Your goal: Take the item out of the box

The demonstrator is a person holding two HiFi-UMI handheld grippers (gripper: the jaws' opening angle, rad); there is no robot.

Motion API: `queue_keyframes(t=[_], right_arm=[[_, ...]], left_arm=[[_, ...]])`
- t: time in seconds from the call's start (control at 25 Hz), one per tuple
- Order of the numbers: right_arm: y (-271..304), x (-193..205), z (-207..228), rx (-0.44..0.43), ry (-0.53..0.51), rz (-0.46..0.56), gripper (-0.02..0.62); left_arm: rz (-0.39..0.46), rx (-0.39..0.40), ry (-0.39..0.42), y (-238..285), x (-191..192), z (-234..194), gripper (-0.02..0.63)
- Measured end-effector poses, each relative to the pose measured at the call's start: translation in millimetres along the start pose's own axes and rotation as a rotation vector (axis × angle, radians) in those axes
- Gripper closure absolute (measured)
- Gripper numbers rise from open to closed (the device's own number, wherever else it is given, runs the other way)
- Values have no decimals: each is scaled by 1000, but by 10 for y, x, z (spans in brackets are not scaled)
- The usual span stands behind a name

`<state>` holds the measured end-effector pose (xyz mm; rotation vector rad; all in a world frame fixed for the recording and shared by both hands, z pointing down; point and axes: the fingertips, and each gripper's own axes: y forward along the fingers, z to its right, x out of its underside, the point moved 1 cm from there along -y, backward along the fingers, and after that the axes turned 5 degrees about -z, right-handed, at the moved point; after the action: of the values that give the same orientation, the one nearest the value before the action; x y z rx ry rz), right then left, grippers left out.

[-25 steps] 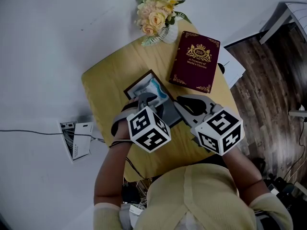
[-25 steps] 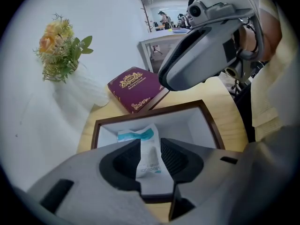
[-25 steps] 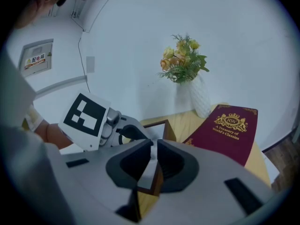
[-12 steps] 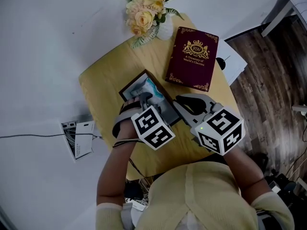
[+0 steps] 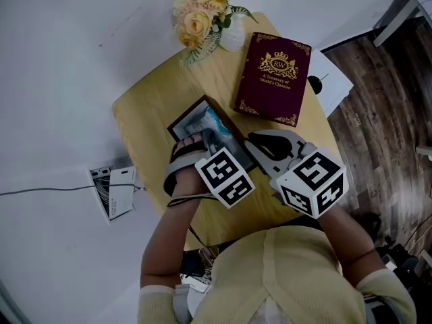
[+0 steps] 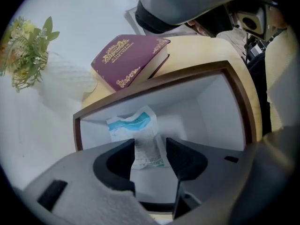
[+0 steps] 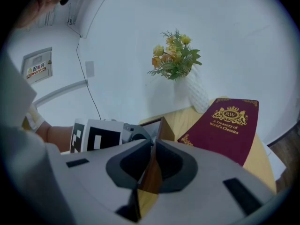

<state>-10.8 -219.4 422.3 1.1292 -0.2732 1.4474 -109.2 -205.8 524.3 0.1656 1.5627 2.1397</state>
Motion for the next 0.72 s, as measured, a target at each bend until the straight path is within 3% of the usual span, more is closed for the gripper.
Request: queue_keyframes(t=[0.32,0.72], right_arm=[[-10,30,69,14,16,-3,561],[19,72,42,24,22,-8,561]], left_arm=[[-52,-91,23,36,24,-58,394],[25,-144,-5,-57,-3,-131,451]])
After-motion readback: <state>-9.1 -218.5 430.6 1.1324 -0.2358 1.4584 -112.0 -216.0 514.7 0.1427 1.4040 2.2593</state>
